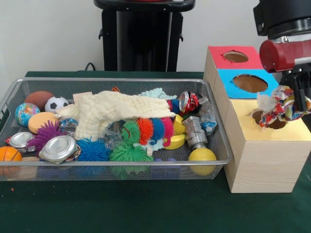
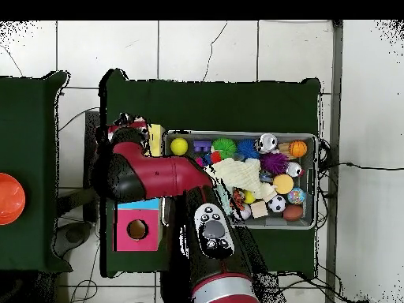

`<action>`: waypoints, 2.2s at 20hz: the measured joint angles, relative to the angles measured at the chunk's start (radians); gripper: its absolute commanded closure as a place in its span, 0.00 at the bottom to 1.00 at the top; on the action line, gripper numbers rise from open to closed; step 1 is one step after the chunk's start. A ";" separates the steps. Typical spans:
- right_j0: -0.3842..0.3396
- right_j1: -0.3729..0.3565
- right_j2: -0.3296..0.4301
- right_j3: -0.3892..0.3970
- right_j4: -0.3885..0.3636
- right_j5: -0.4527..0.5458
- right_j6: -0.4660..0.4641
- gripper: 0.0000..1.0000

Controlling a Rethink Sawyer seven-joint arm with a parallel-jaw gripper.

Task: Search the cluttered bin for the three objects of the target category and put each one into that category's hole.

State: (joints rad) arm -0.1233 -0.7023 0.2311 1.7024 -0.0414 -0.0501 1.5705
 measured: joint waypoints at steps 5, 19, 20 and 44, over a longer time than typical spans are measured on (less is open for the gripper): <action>0.000 0.029 0.000 0.013 0.000 -0.038 0.000 1.00; 0.000 0.107 0.000 0.042 0.008 -0.226 0.005 1.00; 0.001 0.107 0.000 0.052 0.015 -0.231 0.006 1.00; 0.056 0.024 0.000 0.206 0.166 -0.235 0.007 1.00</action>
State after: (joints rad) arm -0.0669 -0.6779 0.2308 1.9085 0.1244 -0.2851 1.5771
